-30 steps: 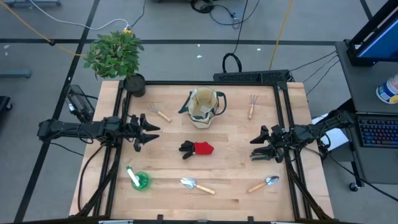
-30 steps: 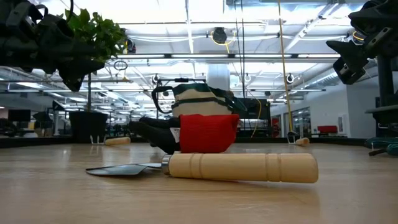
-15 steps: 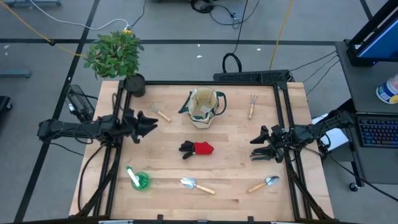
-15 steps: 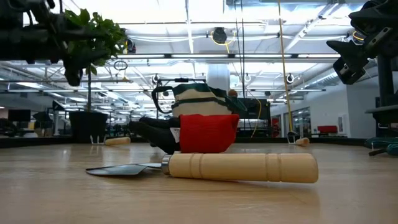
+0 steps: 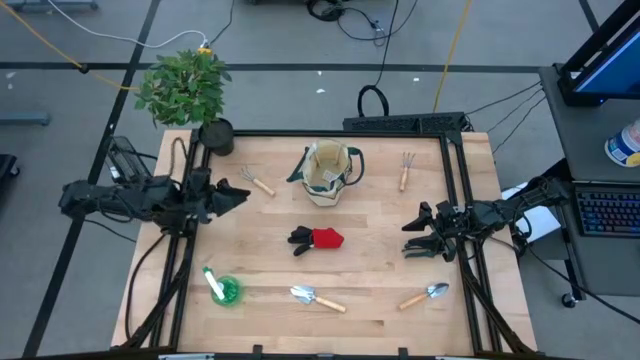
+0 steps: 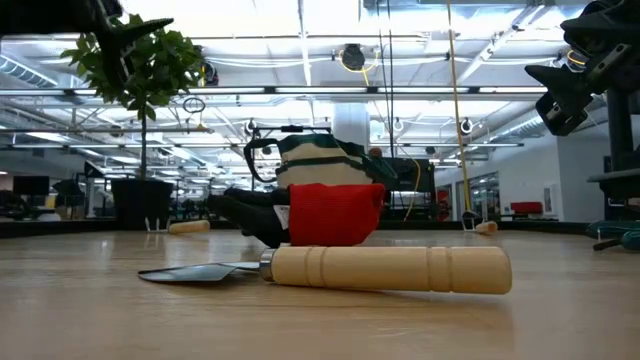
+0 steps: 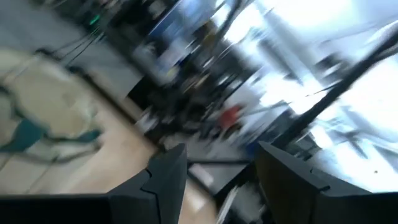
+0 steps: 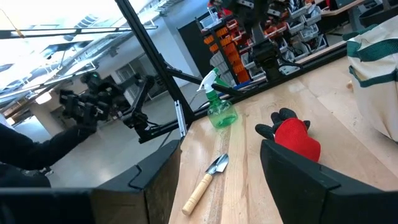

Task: Pick & Place Garden tools in Gardening bag
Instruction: Put the spray bottle into the gardening tool bag

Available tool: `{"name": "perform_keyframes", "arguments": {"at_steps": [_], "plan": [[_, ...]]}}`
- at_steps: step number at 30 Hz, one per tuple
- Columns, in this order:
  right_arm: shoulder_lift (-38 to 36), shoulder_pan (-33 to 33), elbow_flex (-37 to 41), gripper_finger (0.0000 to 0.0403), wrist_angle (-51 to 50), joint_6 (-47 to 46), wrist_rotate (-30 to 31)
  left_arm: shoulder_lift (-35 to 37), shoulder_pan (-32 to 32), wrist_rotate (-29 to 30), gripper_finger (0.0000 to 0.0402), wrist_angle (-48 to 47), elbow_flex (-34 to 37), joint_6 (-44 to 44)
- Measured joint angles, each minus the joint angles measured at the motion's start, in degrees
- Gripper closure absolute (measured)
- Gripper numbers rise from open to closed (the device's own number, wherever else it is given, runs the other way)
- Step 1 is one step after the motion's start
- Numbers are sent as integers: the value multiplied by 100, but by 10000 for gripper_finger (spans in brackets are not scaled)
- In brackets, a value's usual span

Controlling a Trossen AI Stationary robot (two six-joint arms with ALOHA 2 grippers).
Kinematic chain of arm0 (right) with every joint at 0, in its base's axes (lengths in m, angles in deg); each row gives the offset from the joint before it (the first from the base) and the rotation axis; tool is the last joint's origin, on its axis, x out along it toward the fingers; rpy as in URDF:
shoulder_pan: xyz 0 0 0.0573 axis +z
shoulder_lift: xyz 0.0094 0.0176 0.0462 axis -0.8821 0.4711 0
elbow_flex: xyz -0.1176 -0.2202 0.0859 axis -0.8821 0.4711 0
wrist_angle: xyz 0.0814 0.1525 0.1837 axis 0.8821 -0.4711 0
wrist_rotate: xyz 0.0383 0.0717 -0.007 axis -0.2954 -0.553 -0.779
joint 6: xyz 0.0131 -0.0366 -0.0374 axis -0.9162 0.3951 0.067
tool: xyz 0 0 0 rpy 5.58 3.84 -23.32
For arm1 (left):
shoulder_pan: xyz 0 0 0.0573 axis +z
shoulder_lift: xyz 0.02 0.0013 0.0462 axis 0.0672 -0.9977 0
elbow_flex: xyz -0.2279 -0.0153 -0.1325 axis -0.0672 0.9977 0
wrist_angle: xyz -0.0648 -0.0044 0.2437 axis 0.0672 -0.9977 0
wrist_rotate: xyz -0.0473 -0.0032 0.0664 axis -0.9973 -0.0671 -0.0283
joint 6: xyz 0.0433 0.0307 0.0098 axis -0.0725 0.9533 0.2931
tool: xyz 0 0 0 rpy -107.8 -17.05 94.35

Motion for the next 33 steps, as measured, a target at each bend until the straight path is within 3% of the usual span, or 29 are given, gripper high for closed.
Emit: {"name": "perform_keyframes", "arguments": {"at_steps": [7, 11, 14, 16, 23, 33], "plan": [[0, 0, -1, 188, 0, -1, 0, -1536, -476, 76, 206, -3714, -2060, -1778], [0, 0, -1, 188, 0, 7, 0, -2314, -708, -714, 206, -5042, -2961, -3460], [0, 0, -1, 188, 0, 13, 0, -2788, -979, -1402, 206, -5637, -3572, -4433], [0, 0, -1, 188, -1, 16, 0, -3052, -1213, -1465, 206, -5884, -3976, -4905], [0, 0, -1, 188, -2, 19, 0, -3879, -2118, -1064, 206, -7178, -5272, -6414], [0, 0, -1, 188, -2, 19, 0, -4637, -3591, -796, 206, -8652, -6342, -9401]]}}
